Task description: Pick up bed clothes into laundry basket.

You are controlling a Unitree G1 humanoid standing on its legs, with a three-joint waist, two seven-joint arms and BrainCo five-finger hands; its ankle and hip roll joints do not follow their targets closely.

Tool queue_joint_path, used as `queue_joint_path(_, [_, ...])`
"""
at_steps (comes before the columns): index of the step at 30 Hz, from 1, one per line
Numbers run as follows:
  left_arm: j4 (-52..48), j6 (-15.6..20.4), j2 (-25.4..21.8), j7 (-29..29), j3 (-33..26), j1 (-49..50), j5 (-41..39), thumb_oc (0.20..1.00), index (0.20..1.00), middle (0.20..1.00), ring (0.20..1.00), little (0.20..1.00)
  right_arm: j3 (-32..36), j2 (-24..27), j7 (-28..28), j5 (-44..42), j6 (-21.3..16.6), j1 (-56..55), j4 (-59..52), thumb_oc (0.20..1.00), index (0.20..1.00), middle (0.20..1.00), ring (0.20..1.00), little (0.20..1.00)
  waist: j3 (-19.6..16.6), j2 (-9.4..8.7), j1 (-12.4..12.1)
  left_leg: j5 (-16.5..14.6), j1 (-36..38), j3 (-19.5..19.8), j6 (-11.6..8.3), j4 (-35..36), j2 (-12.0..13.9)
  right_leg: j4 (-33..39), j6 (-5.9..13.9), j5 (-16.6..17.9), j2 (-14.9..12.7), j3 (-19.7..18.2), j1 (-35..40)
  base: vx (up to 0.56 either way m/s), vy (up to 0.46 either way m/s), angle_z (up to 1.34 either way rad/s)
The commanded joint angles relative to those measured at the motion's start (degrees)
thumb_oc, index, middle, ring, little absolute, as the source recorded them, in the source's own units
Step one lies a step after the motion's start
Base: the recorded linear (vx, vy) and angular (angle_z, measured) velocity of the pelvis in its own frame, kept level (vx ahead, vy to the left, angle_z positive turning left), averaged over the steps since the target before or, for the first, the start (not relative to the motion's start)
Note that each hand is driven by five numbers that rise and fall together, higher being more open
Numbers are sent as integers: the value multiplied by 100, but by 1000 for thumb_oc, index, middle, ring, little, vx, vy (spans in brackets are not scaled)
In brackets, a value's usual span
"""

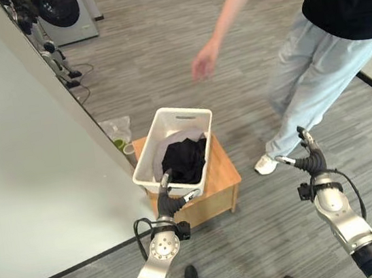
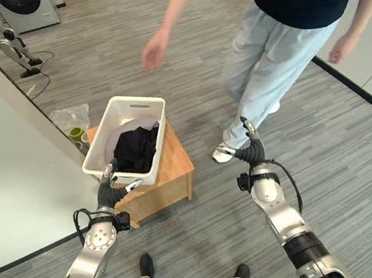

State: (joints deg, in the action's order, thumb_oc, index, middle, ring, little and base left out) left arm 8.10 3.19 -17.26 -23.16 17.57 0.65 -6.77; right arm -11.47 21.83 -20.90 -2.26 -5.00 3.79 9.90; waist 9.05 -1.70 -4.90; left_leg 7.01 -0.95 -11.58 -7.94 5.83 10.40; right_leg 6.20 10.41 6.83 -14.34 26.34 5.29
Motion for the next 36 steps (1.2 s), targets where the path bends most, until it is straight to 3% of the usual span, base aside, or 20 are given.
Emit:
queue_joint_path(1, [-351, 370, 3, 191, 138, -447, -259, 1000, 1000, 1000, 1000, 1000, 337, 66, 13, 82, -254, 197, -287, 1000, 1000, 1000, 1000, 1000, 119, 208, -89, -694, 292, 168, 201, -83, -260, -120, 24, -580, 135, 8, 214, -19, -31, 3])
queue_joint_path(19, [-598, 400, -12, 216, 193, -429, -244, 1000, 1000, 1000, 1000, 1000, 34, 78, 201, 322, -228, 19, -434, 1000, 1000, 1000, 1000, 1000, 155, 306, -146, -581, 212, 256, 147, -83, -175, -120, -20, -657, 220, 87, 217, -5, -13, 3])
queue_joint_path(36, [-541, 401, -7, 134, 252, -635, -220, 1000, 1000, 1000, 1000, 1000, -67, 23, 71, 425, -258, 81, -443, 1000, 1000, 1000, 1000, 1000, 166, 276, -216, -578, 132, 382, 159, -83, -236, -120, -29, -639, 207, 225, 254, -1, 1, 1])
